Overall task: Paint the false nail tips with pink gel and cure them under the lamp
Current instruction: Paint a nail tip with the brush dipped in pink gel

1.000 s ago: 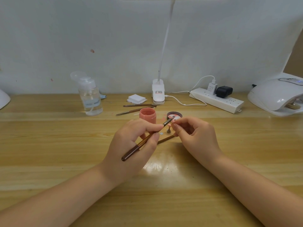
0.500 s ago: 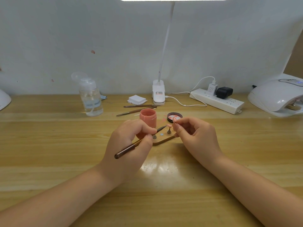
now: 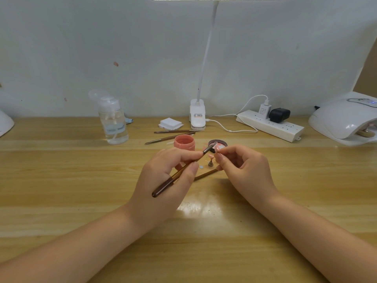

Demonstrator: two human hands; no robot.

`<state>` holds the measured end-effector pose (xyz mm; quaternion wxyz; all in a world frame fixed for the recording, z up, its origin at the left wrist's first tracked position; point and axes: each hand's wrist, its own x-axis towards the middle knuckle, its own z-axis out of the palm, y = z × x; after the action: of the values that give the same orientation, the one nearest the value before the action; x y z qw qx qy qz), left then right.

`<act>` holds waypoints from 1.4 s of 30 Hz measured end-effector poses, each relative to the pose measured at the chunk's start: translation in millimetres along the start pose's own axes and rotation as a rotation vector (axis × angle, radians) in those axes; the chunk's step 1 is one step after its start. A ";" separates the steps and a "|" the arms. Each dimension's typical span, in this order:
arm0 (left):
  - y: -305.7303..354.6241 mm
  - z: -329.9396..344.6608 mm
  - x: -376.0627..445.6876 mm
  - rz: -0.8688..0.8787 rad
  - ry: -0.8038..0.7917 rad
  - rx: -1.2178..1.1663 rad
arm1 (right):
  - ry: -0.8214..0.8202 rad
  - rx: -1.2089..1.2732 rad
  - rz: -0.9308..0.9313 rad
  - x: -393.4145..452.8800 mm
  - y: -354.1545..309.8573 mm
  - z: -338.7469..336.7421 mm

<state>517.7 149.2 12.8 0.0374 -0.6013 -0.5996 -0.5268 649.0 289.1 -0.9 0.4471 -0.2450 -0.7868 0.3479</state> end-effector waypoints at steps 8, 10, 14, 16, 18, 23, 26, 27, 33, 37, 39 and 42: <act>-0.7 -2.2 -0.5 -0.067 0.014 -0.039 | 0.007 -0.018 -0.011 -0.1 2.1 -0.4; 1.1 -0.3 -1.0 -0.101 0.006 -0.093 | 0.015 -0.010 -0.015 -0.1 1.7 0.3; 2.5 0.7 -2.1 -0.193 -0.016 -0.241 | 0.005 -0.025 -0.017 0.0 1.7 -0.3; 2.5 0.2 -2.2 -0.210 0.009 -0.295 | 0.004 -0.034 -0.015 0.0 1.9 -0.7; 2.6 0.7 -1.5 -0.228 0.039 -0.331 | 0.003 -0.033 -0.015 0.2 1.6 -0.4; 2.9 2.6 -1.5 -0.276 0.009 -0.359 | 0.009 -0.042 -0.016 0.4 3.0 0.2; 3.5 2.1 -2.8 -0.257 0.025 -0.338 | 0.016 -0.045 -0.013 0.5 3.8 0.2; 3.8 2.2 -2.6 -0.249 0.044 -0.333 | 0.014 -0.047 -0.014 0.6 3.9 0.4; 5.4 2.0 -2.4 -0.250 -0.004 -0.267 | 0.018 -0.048 -0.007 0.8 4.0 0.4; 7.7 -1.7 6.3 -0.272 0.057 -0.310 | 0.006 -0.062 -0.006 0.9 3.5 0.3; 5.3 -7.8 19.1 -0.299 0.099 -0.276 | 0.003 -0.062 -0.009 1.1 3.4 0.1; -2.7 -23.5 41.0 -0.353 0.117 -0.062 | -0.014 -0.072 -0.028 0.4 2.2 1.0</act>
<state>490.6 162.0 49.4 -0.0395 -0.4560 -0.6759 -0.5776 648.1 290.5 -2.7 0.4373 -0.2475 -0.8053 0.3147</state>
